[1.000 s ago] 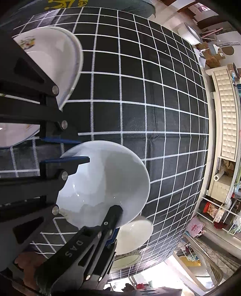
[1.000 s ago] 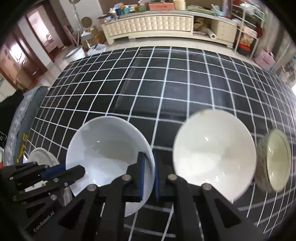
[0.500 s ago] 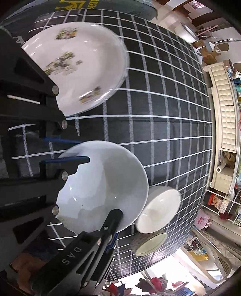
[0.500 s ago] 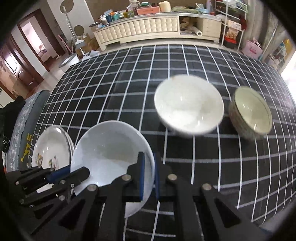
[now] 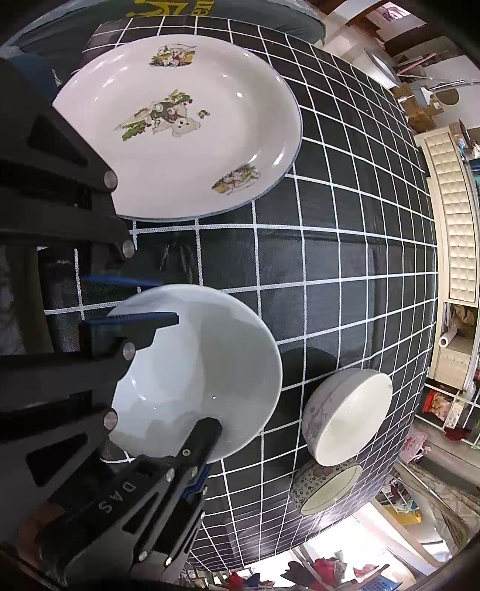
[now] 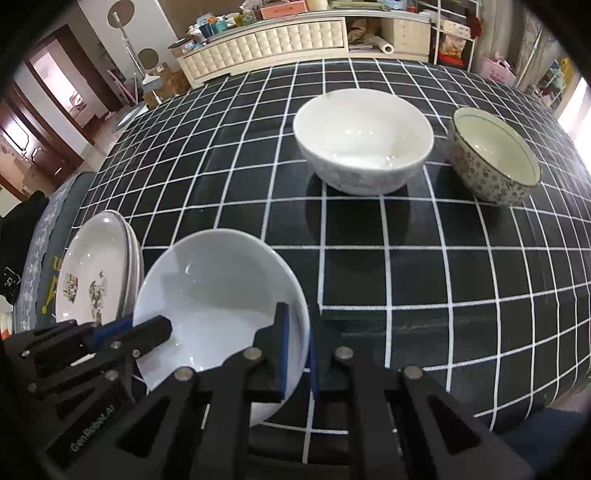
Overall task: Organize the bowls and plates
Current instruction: 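Lift the plain white bowl and lower it beside the plate stack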
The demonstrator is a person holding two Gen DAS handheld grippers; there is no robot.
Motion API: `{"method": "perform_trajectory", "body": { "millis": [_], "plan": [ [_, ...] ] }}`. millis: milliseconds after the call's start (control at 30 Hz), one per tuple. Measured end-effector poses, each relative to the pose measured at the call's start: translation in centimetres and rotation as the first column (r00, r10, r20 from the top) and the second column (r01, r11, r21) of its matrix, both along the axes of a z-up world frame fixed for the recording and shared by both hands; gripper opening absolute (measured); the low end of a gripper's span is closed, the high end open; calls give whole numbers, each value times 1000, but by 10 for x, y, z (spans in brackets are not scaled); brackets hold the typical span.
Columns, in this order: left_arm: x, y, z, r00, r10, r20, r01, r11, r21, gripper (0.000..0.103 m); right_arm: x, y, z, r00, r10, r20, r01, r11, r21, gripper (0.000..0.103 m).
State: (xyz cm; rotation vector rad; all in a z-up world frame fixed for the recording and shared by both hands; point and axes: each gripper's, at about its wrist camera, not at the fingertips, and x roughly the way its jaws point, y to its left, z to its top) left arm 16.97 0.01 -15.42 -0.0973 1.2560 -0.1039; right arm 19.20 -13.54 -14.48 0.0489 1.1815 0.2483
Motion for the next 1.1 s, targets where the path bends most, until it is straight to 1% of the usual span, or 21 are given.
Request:
{"method": "perform_trajectory", "body": {
  "millis": [167,300,467,567,867,1100],
  "plan": [
    [2,-2,-1,1000,-17,11,17,1000,20,11,-4,3,-3,1000,-16,21,16,1000,-15,12],
    [4,0,-6,1000,-7,1,7,1000,13,11,-7,4,-7,999,-26,27,26,999,-18,12],
    [6,1,-7,1000,-10,12,10,1000,9,11,-10,8,-6,998,-25,53,27,998,-48,13],
    [5,0,-7,1000,-16,19,15,1000,14,11,-10,5,-6,998,-38,51,39,999,-22,12],
    [3,2,-7,999,-19,27,18,1000,18,9,-11,0,-3,997,-54,64,54,999,8,12],
    [6,1,8,998,-22,63,20,999,40,9,-13,-4,8,993,-66,101,64,998,24,12]
  ]
}}
